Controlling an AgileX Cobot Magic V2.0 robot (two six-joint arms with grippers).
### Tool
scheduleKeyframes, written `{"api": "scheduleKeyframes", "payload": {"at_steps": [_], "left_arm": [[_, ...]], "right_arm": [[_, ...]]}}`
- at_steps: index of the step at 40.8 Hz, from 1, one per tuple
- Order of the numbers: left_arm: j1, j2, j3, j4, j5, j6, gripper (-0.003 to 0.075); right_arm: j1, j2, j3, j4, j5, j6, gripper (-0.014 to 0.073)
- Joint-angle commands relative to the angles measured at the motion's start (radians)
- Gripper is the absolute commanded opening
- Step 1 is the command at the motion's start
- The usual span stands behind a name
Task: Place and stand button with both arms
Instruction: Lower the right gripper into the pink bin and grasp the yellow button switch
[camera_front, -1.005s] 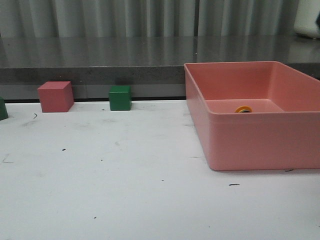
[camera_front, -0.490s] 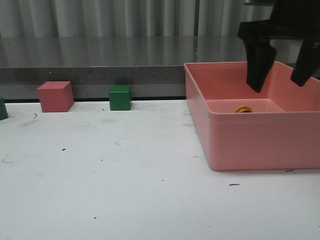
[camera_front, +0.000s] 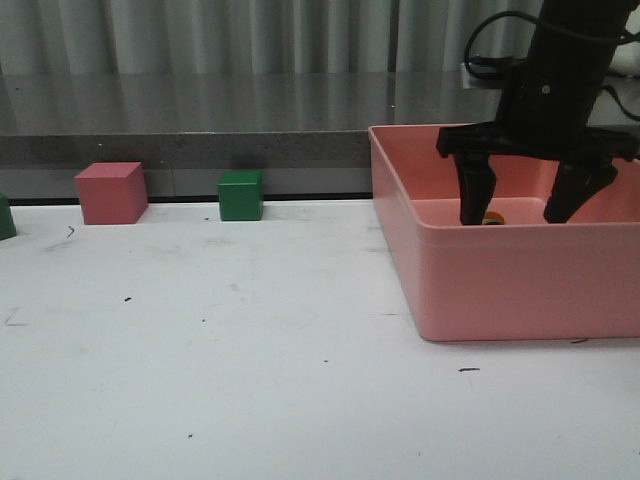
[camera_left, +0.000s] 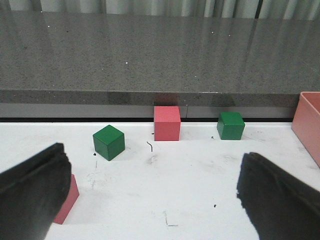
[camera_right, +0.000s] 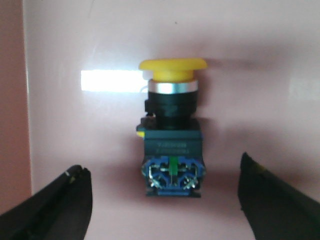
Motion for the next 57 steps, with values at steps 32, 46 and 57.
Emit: {"api": "scheduleKeyframes", "payload": {"at_steps": [32, 46, 57], "left_arm": [[0.000, 0.013, -0.026, -0.002, -0.077, -0.008, 0.0650], [0.000, 0.013, -0.026, -0.002, -0.077, -0.008, 0.0650], [0.000, 0.013, -0.026, -0.002, -0.077, -0.008, 0.0650]], "right_arm": [[-0.005, 0.091, -0.168, -0.022, 0.072, 0.027, 0.0379], [-0.005, 0.059, -0.170, -0.031, 0.087, 0.025, 0.0248], [0.016, -0.053, -0.170, -0.031, 0.108, 0.025, 0.0248]]}}
